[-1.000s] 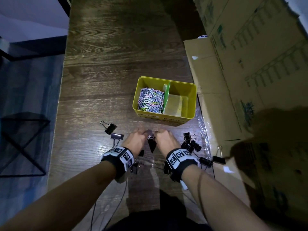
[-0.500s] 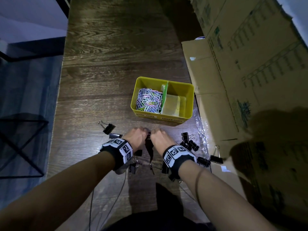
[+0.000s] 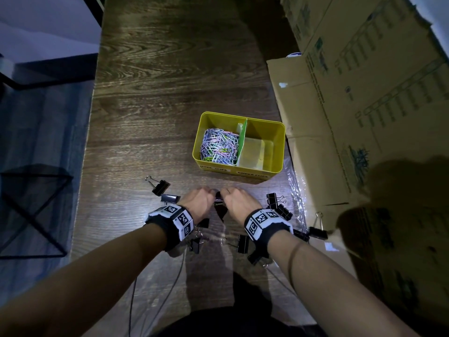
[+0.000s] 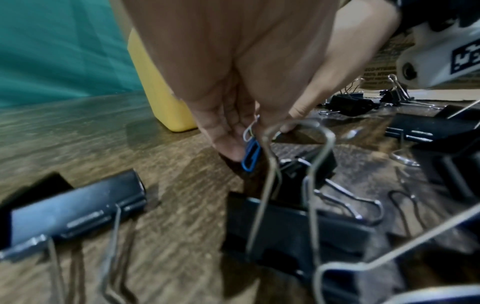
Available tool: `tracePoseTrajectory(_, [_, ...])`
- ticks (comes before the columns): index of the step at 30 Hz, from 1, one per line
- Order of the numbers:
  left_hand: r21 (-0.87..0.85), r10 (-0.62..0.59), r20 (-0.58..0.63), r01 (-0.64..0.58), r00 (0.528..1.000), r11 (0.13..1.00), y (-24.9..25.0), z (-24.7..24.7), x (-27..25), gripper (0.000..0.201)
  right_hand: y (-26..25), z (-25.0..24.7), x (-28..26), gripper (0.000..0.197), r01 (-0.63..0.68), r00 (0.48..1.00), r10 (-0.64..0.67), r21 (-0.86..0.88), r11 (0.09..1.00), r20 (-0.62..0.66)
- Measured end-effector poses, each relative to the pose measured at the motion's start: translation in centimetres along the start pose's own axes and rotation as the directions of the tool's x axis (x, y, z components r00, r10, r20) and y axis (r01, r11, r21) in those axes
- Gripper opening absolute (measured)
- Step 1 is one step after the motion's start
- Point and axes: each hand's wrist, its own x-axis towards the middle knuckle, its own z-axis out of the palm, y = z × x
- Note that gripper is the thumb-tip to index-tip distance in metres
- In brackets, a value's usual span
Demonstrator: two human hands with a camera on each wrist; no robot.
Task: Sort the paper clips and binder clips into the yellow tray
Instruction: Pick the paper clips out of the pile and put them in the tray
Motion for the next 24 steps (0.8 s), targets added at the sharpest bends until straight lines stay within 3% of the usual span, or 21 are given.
tracePoseTrajectory(5, [-0.173, -0.016, -0.037, 0.009, 0.999, 0.985, -0.7, 0.2, -0.3, 0.021, -0.2, 0.1, -0.1, 0.033, -0.006, 1.000, 0.006, -0.021, 1.000, 0.004])
tracePoseTrajectory(10, [-0.233, 0.016, -0.045, -0.026, 0.999, 0.972, -1.7, 0.2, -0.6, 0.011, -0.7, -0.2, -0.3, 0.033, -0.014, 1.000, 0.015, -0.033, 0.999, 0.017])
tracePoseTrajectory(15, [-0.379, -0.051, -0.047, 0.030, 0.998, 0.925, -2.7, 0.0, -0.6, 0.004, -0.7, -1.1, -0.6, 0.023, -0.157, 0.987, 0.149, 0.149, 0.976, 0.064])
tracePoseTrajectory(17, [-0.562, -0.096, -0.027, 0.064, 0.995, 0.825, -3.3, -0.4, -0.7, 0.014, -0.2, -1.1, -0.6, 0.016, -0.242, 0.970, 0.229, 0.295, 0.924, 0.077])
tracePoseTrajectory(19, [-0.788, -0.120, 0.008, 0.081, 0.993, 0.610, -4.1, -1.5, -1.1, 0.025, 0.4, -1.1, -0.8, 0.013, -0.293, 0.953, 0.297, 0.463, 0.836, 0.066])
tracePoseTrajectory(21, [-0.922, -0.134, -0.013, 0.040, 0.991, 0.386, -4.4, -3.6, -1.7, 0.025, 0.8, -1.7, -1.4, 0.012, -0.264, 0.951, 0.307, 0.612, 0.745, 0.036])
tracePoseTrajectory(24, [-0.970, -0.151, -0.126, -0.091, 0.980, 0.223, -4.2, -8.0, -1.9, 0.020, 0.8, -3.5, -2.7, 0.009, -0.147, 0.960, 0.277, 0.765, 0.627, -0.043])
